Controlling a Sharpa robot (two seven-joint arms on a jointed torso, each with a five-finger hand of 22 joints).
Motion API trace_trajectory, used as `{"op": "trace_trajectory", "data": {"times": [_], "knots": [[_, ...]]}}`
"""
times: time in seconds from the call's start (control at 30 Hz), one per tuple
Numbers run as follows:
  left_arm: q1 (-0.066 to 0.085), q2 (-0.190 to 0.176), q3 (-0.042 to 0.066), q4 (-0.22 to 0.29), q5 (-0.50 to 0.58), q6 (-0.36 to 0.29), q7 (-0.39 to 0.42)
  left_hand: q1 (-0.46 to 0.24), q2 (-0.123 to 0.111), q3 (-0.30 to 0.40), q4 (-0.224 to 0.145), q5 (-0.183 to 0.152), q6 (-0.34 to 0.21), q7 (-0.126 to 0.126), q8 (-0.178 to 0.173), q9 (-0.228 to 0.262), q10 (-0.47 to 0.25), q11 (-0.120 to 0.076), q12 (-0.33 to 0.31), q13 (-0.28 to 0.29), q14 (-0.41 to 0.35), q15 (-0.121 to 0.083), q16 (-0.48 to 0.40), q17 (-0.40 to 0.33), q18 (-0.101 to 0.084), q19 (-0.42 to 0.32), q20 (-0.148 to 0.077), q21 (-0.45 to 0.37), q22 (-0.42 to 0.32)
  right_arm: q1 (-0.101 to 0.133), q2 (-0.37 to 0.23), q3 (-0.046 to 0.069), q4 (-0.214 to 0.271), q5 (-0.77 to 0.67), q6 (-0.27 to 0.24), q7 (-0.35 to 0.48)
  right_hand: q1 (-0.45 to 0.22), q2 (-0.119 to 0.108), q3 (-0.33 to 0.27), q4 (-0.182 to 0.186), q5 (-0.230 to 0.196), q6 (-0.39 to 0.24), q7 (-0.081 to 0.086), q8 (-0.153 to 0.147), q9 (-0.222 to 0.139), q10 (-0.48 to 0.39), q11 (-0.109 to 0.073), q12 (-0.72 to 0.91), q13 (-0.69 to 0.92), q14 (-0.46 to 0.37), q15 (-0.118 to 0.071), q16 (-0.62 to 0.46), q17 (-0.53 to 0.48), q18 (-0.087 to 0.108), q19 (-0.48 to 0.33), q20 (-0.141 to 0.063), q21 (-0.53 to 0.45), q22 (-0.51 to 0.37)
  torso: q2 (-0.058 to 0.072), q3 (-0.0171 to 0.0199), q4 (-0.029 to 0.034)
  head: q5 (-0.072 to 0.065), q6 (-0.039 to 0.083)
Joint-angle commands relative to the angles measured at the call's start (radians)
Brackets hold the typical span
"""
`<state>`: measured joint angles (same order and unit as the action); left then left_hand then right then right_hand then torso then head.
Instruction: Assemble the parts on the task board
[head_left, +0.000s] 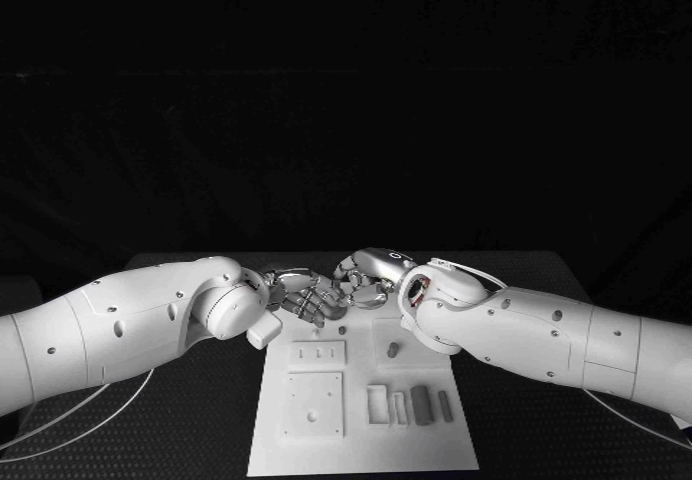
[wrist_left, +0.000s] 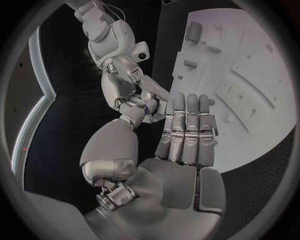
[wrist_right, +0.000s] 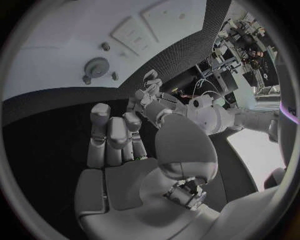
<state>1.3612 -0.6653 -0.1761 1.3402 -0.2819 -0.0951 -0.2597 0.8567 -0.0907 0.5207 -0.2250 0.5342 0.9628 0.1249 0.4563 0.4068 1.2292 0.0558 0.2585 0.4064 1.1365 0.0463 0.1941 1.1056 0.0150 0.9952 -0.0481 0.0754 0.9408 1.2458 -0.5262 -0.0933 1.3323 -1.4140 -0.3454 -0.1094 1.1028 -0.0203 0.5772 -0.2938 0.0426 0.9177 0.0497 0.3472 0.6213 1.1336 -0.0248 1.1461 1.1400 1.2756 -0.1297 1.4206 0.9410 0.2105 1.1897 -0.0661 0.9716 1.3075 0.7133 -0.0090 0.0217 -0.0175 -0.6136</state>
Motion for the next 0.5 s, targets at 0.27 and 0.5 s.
{"op": "trace_trajectory", "data": {"times": [0.27, 0.5], "knots": [[0.000, 0.002, 0.001, 0.000, -0.009, 0.007, -0.004, 0.003, -0.012, 0.004, 0.009, -0.091, -0.008, -0.003, 0.004, -0.009, -0.007, 0.000, 0.004, -0.001, 0.005, 0.003, -0.013, 0.004, -0.015, 0.000, -0.001, -0.006, 0.005, -0.001, -0.002, 0.000, 0.010, 0.001, 0.012, 0.002, -0.005, 0.003, 0.002, 0.003, 0.005, 0.106, 0.030, 0.004, 0.002, 0.001, -0.007, -0.004, -0.001, 0.002, -0.008, -0.001, 0.000, 0.051, 0.003, -0.008, 0.002, 0.006, 0.000, 0.0003, -0.0003, 0.000, -0.001], [0.000, 0.003, 0.001, -0.002, -0.009, 0.002, -0.003, 0.000, -0.019, 0.006, 0.019, -0.135, -0.013, 0.000, 0.004, -0.014, -0.010, 0.001, 0.004, -0.002, 0.005, 0.004, -0.018, 0.005, -0.015, -0.003, 0.000, -0.006, 0.006, -0.001, -0.004, 0.000, 0.013, 0.002, 0.018, 0.001, -0.005, 0.003, 0.002, 0.003, 0.005, 0.106, 0.029, 0.004, 0.003, 0.001, -0.007, -0.004, -0.001, 0.002, -0.008, -0.001, -0.001, 0.051, 0.003, -0.008, 0.002, 0.006, 0.000, 0.0002, -0.0004, 0.001, -0.001]]}}
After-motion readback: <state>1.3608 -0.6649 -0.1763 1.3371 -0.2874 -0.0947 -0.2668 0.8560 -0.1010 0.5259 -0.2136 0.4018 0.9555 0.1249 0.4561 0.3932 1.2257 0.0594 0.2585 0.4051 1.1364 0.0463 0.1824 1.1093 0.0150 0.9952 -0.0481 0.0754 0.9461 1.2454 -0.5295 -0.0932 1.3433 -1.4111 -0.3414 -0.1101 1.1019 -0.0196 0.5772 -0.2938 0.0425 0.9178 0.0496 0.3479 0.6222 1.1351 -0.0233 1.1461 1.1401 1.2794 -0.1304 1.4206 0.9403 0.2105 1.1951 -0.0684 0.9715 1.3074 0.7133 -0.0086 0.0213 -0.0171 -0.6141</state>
